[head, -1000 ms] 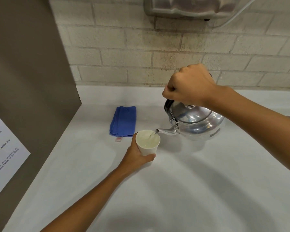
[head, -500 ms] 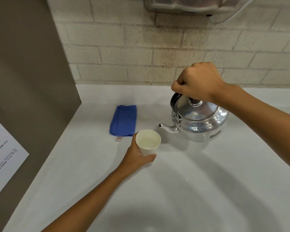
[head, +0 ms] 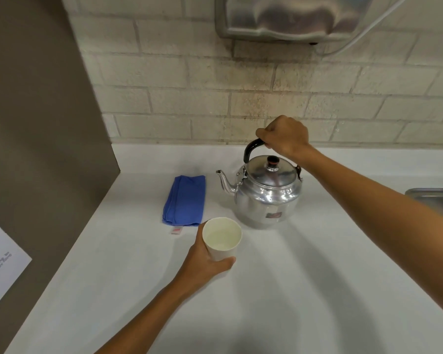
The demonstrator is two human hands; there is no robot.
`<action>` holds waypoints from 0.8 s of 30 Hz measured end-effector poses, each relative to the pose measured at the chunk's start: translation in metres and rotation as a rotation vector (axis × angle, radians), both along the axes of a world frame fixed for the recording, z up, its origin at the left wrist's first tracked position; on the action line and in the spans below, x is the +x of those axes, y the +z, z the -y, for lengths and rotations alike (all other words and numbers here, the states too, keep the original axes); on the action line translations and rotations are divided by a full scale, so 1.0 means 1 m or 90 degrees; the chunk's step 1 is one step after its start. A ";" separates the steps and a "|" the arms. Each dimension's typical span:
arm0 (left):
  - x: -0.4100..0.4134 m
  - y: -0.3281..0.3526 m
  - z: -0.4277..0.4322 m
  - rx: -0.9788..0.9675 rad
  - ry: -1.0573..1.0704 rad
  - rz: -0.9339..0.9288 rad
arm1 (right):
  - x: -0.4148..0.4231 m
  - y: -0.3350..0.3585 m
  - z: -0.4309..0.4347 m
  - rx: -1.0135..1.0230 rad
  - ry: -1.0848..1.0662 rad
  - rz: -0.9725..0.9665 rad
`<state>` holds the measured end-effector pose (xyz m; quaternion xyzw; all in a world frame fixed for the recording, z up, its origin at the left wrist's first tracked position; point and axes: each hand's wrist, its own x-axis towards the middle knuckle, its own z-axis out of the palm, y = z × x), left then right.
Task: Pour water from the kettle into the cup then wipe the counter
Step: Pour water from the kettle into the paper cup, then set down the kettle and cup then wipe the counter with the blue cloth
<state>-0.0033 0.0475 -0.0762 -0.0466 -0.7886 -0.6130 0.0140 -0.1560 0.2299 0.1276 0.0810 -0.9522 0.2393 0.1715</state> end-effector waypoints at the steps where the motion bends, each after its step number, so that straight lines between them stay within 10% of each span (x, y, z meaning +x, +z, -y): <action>1: 0.000 0.000 0.000 0.001 -0.002 0.002 | -0.004 -0.004 0.002 -0.014 -0.008 0.009; 24: 0.001 -0.004 0.000 -0.005 0.002 0.034 | -0.057 -0.039 0.001 -0.039 -0.102 0.086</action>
